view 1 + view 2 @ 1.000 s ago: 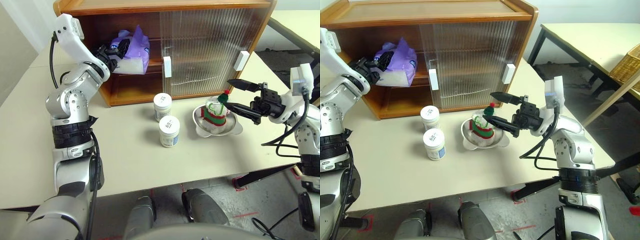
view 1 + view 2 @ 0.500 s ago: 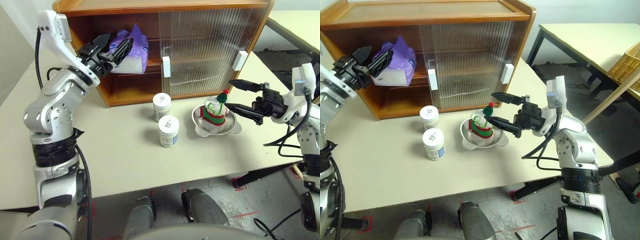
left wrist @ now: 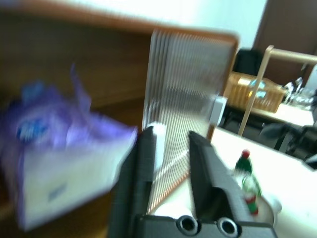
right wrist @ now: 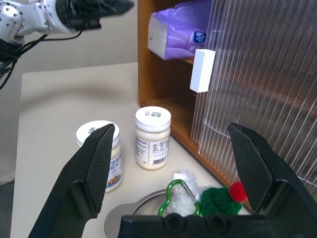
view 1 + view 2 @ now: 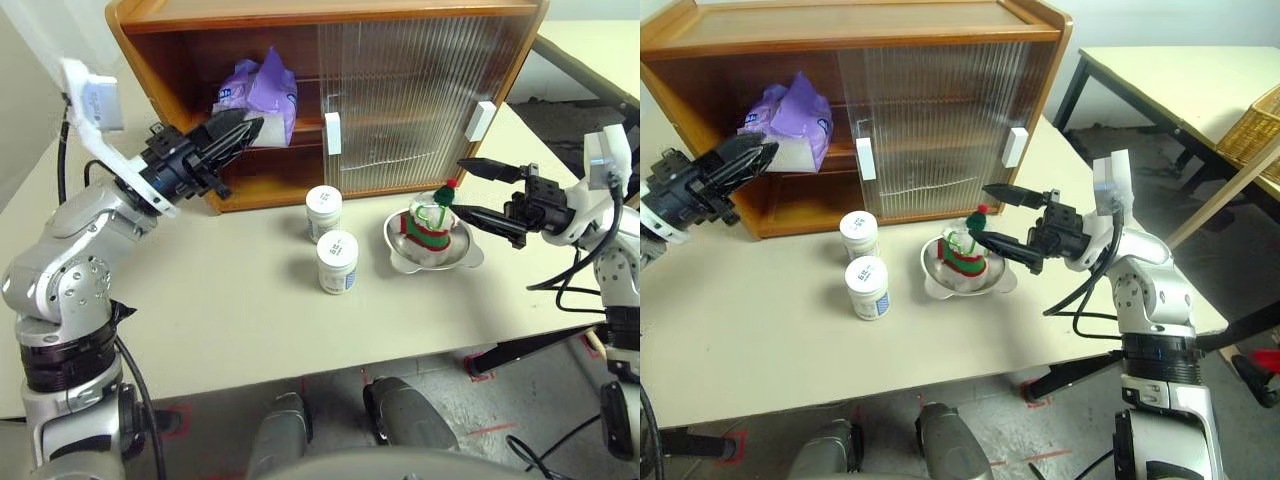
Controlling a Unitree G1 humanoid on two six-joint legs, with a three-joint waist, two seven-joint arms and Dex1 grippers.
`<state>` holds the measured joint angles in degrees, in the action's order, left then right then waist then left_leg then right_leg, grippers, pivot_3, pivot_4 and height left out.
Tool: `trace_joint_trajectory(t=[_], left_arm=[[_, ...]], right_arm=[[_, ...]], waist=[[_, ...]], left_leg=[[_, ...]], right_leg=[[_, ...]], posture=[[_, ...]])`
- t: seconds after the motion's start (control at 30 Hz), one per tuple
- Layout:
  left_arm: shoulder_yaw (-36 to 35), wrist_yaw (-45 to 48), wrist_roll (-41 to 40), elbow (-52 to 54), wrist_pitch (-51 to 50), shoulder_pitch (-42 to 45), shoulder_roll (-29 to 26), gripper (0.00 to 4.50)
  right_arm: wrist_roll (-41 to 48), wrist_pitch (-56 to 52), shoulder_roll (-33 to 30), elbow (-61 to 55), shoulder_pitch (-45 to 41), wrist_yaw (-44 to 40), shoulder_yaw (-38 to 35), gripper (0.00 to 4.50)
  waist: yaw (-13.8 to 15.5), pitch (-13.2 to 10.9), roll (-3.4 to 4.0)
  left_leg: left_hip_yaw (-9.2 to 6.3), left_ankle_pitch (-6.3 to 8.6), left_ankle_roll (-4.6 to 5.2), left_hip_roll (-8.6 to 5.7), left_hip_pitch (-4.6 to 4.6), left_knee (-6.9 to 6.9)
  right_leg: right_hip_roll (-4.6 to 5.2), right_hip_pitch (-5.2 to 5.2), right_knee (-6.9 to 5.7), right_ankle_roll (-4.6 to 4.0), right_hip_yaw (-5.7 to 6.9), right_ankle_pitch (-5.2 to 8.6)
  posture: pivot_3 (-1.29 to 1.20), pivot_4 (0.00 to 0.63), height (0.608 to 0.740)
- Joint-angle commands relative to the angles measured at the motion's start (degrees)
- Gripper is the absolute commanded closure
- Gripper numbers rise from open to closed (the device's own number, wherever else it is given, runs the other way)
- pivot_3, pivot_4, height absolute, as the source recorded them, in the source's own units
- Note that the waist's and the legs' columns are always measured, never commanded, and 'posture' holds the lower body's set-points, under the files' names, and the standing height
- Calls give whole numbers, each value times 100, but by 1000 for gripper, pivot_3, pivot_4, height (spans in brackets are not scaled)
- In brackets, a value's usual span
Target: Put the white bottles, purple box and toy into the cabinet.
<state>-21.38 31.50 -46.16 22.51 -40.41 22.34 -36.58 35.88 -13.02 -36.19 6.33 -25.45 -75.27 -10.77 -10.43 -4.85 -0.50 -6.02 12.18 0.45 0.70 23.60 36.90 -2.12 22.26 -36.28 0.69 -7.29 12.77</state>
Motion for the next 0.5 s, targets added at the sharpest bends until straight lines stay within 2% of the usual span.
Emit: trace_joint_trajectory(t=[0.03,0.17,0.37,0.5], left_arm=[[224,-42,333,-158,-33,-91,-195,4480],[614,-207,970,-467,221,33,-227,4480],[1100,-300,1355,-843,437,464,208,4480],[1285,-345,1721,-1227,586,738,298,4480]], right_arm=[[35,-36,-4,-43,-15,-21,23,0],[56,-61,-17,-78,9,-9,2,0],[61,-58,-24,-128,54,32,-29,0],[72,-68,-23,-187,87,78,-45,0]], waist=[[-2,0,0],[-6,3,4],[0,3,4],[-17,3,4]], left_leg=[[0,0,-1,1,0,0],[0,4,-7,3,2,-1],[0,6,-7,3,33,-1],[4,8,-5,4,34,-2]], right_leg=[[0,2,0,-1,0,0],[-1,9,0,-4,0,-1],[2,35,2,-6,0,-2],[-1,36,3,-4,0,0]], posture=[[-264,100,740],[-271,98,740],[-285,97,740],[-293,97,740]])
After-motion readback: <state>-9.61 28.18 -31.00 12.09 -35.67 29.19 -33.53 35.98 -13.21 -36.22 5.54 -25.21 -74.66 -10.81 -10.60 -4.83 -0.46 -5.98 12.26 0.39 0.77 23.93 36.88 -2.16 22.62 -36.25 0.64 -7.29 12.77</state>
